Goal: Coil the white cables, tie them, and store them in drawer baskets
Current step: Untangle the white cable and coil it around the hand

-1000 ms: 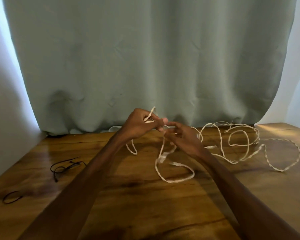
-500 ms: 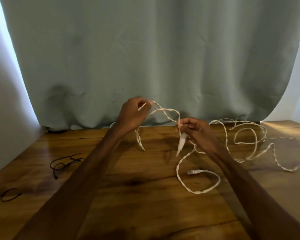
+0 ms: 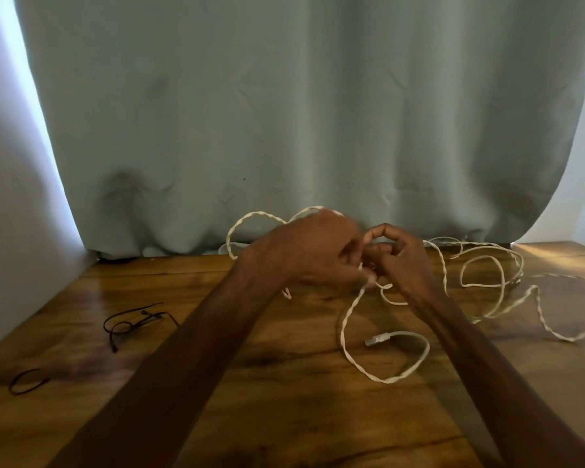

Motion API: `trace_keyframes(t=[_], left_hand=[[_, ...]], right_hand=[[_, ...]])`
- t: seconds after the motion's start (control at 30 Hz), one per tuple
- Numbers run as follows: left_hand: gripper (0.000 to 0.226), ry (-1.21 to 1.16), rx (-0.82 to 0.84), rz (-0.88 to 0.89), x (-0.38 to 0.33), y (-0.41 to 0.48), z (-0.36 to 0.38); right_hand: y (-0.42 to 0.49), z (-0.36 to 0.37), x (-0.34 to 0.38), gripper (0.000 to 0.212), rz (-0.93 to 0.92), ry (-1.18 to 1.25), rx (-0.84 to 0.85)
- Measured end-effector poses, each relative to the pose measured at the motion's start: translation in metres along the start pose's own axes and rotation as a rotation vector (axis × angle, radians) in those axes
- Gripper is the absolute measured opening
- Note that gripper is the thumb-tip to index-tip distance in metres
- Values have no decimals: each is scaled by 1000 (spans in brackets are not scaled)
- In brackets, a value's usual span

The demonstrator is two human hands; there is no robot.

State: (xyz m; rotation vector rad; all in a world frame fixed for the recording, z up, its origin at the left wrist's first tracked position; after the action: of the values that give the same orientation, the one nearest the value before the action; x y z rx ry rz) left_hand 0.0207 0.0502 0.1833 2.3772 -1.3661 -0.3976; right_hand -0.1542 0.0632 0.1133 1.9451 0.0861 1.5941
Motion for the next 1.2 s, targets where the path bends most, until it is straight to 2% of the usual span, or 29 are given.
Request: trace_keyframes(t=[0.07,0.1,0.17,0.23,0.3,0.43,0.5,0.6,0.77,0.9,1.0,1.2], left_hand=[[42,211,285,-81,6,-3,15],[39,214,362,-77,9,-5,17],[34,53,409,-47,12,-9,14],[36,-212,358,-16,12,-13,7],[41,-479,224,18,9,-15,-1],[43,-898,-80,-151,13,-11,-11],[42,-1085,-153,-262,19,-9,-11],[38,-1319,-157,-350,29,-9,-3],[34,-1563,-96,-373,37,-9,8],[36,-1697,-98,-362,41,-8,9],[35,-1801,-74,-303,43,-7,12],[42,-1824,-144,-227,46,-9,25]], right_hand=[[1,-3,0,7,54,50,-6],[2,-5,-1,8,81,70,0],[3,-9,-2,14,102,80,15],[3,-11,0,21,57,56,20],[4,-11,2,24,13,36,27],[4,-4,5,52,-32,82,124],[1,2,10,50,-84,184,174],[-1,11,17,37,-186,131,112],[10,20,21,28,-242,139,-12],[25,24,29,30,-262,134,-71],[37,33,23,32,-218,154,-99],[39,55,-10,26,-65,161,-172]])
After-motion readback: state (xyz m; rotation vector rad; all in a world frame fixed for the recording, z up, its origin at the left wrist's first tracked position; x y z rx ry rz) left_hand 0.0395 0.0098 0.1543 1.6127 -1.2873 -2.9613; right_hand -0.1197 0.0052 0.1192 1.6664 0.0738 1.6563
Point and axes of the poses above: each hand's wrist, its own y-axis towards the middle knuckle, its own z-axis out of the palm, x = y × z, the point moved 2 cm from there along y, towards the middle knuckle, and after that the axes turned 6 degrees about -x, right-handed, at the moved point
